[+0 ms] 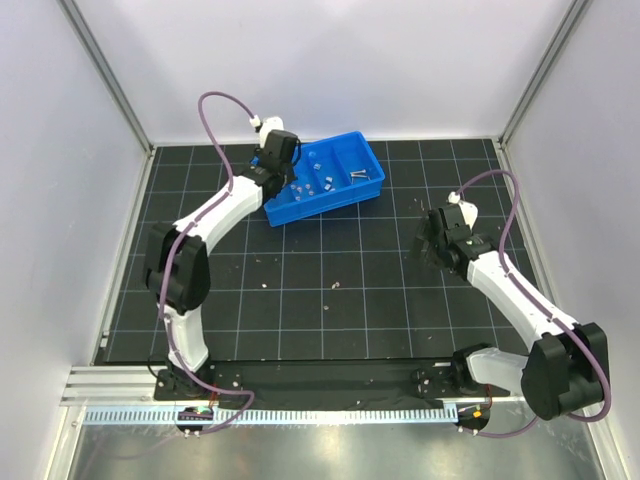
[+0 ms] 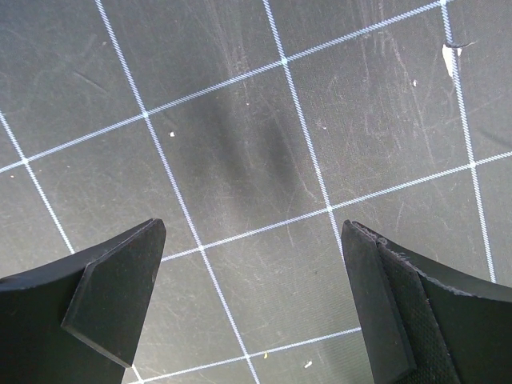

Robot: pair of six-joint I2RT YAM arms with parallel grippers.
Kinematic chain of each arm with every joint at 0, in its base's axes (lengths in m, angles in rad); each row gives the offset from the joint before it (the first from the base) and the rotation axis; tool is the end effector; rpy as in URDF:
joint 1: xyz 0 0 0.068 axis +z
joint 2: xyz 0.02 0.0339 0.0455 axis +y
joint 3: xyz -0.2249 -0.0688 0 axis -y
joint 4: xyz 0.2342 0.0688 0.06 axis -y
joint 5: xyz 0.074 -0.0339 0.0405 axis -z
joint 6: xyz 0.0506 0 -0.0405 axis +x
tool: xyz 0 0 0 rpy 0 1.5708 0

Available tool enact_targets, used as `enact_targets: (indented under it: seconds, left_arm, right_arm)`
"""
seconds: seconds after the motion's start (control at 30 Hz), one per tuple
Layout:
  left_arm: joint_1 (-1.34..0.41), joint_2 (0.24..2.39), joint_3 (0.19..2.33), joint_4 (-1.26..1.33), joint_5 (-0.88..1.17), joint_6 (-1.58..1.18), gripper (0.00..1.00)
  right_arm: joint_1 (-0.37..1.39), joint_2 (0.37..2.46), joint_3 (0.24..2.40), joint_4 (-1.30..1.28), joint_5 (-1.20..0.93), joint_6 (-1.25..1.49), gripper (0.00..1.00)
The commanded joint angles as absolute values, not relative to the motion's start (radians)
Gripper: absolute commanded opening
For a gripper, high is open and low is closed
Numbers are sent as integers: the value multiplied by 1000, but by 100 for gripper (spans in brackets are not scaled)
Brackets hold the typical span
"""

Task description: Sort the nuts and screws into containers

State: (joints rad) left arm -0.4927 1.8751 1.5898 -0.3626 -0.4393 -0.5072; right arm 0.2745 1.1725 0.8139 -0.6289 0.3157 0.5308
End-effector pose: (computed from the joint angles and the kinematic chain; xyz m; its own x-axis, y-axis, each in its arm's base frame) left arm 0.3842 -0.1818 0.2474 -0.5276 -0.2157 -0.8216 -0.1452 0.9759 -0.1629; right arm 0.2356 0.0500 0.1929 -0.7400 0.2915 -0.6062 0.3264 0.9436 0.0553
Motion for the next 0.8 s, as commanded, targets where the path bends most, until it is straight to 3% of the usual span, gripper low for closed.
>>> enact_targets:
  seconds: [0.0,0.13,0.23,0.27,0.43,0.47,0.77]
  left_arm:
    - [-471,1966,1667,-351,-457,-463,3]
    - [-448,1993,1686,-371,-474,-459,5]
    - [-446,1976,1677,-373,-486,-443,16]
    - [-448,1958,1674,-376,-479,-443,25]
    - [-474,1832,1597,-383,-423,-463,46]
    - [-488,1801,1553,-382,-423,-477,54]
    - [-850,1609,1283,-452,-474,-664,55]
  right_arm:
    - [270,1183,853,-595,339,545,99]
    - [272,1192,861,-612,351,545,99]
    - [270,1180,862,-618,351,545,100]
    - [271,1171,862,-618,353,545,100]
    - [271,1144,845,-615,333,551,100]
    - [272,1141,836,-615,324,552,100]
    - [272,1057,793,-643,330,540,100]
